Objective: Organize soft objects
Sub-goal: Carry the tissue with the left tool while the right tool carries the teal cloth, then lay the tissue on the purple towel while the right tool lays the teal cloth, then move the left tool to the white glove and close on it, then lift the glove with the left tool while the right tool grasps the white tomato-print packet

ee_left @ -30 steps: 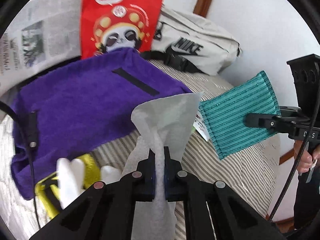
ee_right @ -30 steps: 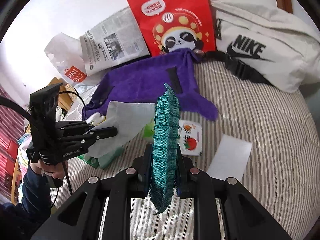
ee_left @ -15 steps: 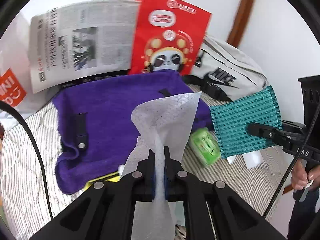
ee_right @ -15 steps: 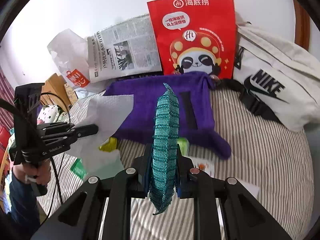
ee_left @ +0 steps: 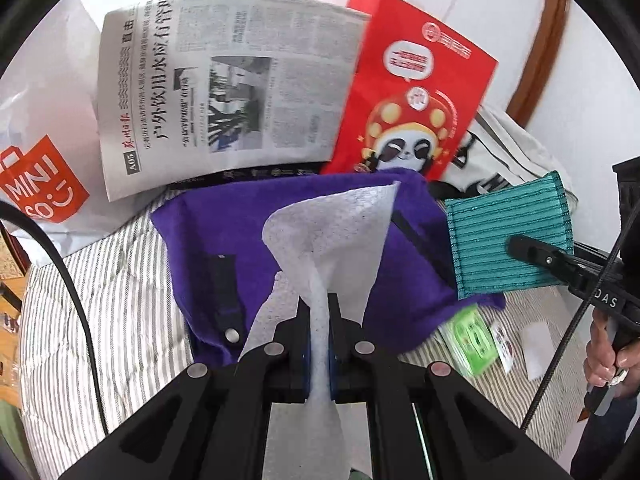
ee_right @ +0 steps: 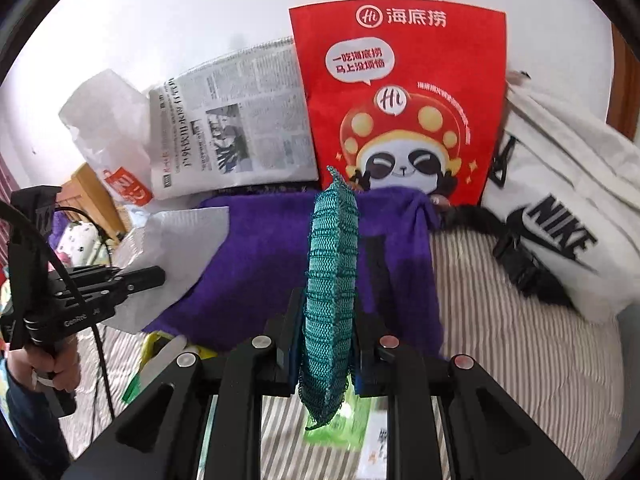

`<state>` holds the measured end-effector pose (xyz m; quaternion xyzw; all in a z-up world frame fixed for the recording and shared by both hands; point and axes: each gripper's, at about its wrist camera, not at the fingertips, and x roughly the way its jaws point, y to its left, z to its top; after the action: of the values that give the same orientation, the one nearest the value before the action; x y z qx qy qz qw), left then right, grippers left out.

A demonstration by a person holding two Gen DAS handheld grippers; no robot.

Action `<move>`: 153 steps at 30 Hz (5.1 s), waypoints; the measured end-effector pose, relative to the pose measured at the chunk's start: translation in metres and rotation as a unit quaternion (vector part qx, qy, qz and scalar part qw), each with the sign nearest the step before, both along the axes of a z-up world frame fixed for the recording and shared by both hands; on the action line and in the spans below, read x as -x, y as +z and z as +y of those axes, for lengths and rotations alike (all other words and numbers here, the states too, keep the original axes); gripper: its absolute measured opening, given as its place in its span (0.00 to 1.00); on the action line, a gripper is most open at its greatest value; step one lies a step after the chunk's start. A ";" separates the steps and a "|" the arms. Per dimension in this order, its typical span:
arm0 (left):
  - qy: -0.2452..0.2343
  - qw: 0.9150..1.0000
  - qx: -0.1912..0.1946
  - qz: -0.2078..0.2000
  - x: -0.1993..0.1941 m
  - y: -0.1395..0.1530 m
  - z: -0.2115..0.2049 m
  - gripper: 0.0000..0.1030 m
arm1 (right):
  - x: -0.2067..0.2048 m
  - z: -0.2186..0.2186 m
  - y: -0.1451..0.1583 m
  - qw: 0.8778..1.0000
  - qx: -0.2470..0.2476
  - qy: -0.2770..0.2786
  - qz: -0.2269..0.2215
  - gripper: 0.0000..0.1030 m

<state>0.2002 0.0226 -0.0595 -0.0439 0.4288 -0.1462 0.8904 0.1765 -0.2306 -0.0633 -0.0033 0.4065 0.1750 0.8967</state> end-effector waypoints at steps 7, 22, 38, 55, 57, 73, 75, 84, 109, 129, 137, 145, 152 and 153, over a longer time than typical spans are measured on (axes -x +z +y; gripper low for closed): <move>0.010 1.000 0.005 0.014 -0.025 -0.015 0.002 0.06 | -0.031 0.014 -0.006 1.000 0.014 0.008 0.002 0.19; 0.014 0.997 0.017 0.068 -0.077 -0.056 -0.001 0.06 | -0.091 0.035 -0.048 0.993 -0.048 0.071 0.084 0.19; 0.019 0.996 -0.032 0.086 -0.090 -0.083 -0.018 0.07 | -0.113 0.032 -0.070 0.994 0.054 0.049 0.086 0.42; 0.008 0.993 -0.079 0.084 -0.061 -0.072 -0.043 0.54 | -0.095 0.030 -0.073 0.979 0.197 -0.004 0.050 0.58; 0.009 0.993 -0.082 0.084 -0.050 -0.067 -0.035 0.54 | -0.088 0.024 -0.068 0.982 0.182 -0.007 0.049 0.58; 0.005 0.996 -0.063 0.063 0.035 -0.031 -0.018 0.54 | 0.013 0.009 -0.020 0.997 0.059 -0.017 0.048 0.59; 0.005 0.996 -0.070 0.054 0.049 -0.029 -0.023 0.54 | 0.028 0.007 -0.017 0.997 0.053 -0.024 0.048 0.59; -0.036 0.997 -0.056 0.042 0.093 -0.037 -0.048 0.54 | 0.067 0.002 -0.017 0.996 0.054 -0.053 0.051 0.55; -0.037 0.995 -0.085 0.032 0.094 -0.083 -0.084 0.69 | 0.127 -0.085 -0.033 0.988 0.044 -0.140 0.051 0.56; -0.045 0.999 0.006 0.023 0.108 -0.061 -0.050 0.25 | 0.118 -0.070 -0.043 0.988 0.092 -0.117 0.049 0.56; -0.066 0.997 -0.023 0.023 0.117 -0.051 -0.052 0.25 | 0.112 -0.069 -0.046 0.989 0.091 -0.106 0.052 0.56; -0.064 0.997 0.030 0.006 0.115 -0.037 -0.041 0.24 | 0.107 -0.060 -0.053 0.989 0.097 -0.097 0.064 0.56; -0.037 0.999 0.037 0.006 0.105 -0.030 -0.027 0.24 | 0.109 -0.057 -0.054 0.990 0.091 -0.088 0.064 0.56; -0.032 0.999 0.033 0.010 0.104 -0.031 -0.025 0.24 | 0.109 -0.057 -0.054 0.990 0.090 -0.087 0.064 0.56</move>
<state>0.0965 -0.0020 -0.0905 -0.0611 0.4339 -0.1884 0.8789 0.0680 -0.2879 -0.1176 -0.0369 0.4755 0.0587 0.8770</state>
